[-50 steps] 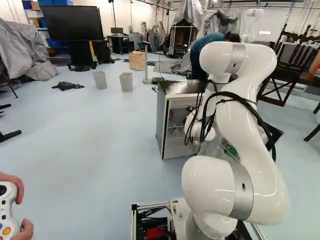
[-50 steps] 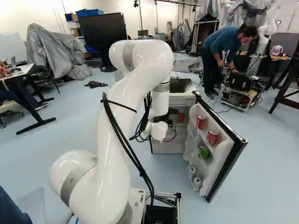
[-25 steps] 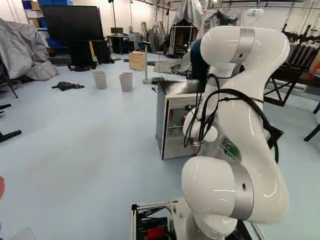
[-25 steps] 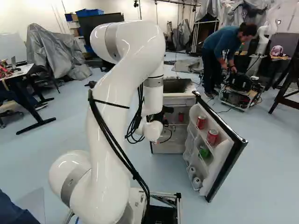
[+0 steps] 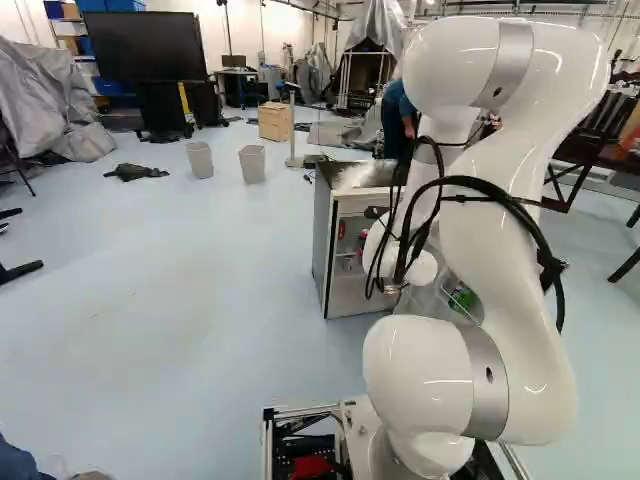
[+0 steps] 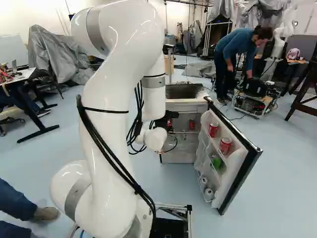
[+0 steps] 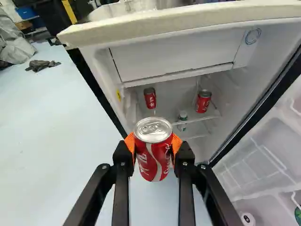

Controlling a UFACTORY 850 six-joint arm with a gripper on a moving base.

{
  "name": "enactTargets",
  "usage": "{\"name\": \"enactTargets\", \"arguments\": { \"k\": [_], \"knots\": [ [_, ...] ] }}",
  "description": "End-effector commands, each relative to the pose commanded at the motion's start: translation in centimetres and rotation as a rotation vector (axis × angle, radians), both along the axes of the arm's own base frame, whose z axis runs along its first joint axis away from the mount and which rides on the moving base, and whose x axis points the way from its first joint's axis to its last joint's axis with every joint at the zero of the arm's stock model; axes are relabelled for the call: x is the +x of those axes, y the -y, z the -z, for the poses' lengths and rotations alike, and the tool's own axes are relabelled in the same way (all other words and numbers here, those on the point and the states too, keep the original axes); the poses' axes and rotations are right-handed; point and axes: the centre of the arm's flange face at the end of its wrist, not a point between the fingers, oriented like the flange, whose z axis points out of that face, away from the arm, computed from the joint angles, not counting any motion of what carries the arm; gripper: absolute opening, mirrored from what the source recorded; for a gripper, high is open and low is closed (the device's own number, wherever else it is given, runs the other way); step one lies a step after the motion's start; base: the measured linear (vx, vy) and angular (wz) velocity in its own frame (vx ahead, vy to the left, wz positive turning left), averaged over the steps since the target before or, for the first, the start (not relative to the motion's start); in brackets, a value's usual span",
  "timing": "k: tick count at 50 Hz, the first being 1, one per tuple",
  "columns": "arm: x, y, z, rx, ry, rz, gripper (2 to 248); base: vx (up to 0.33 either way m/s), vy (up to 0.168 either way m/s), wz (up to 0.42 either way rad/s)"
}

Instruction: Grab a drink from the fridge

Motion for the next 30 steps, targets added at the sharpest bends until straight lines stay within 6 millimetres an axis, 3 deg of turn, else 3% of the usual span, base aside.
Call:
{"name": "enactTargets", "arguments": {
  "k": [30],
  "knots": [
    [-0.6, -0.2, -3.3, -0.020, 0.063, -0.001, 96, 0.000, 0.000, 0.000]
  ]
}}
